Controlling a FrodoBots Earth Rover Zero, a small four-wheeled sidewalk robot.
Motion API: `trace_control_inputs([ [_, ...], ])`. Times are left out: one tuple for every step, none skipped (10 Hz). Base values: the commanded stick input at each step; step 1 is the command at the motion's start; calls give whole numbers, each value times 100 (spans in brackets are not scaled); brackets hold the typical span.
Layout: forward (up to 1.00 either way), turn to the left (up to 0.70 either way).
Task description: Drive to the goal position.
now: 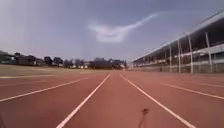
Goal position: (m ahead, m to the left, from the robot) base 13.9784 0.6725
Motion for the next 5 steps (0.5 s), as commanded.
trace_control_inputs([
  [70,0],
  [70,0],
  [70,0],
  [70,0],
  [70,0],
])
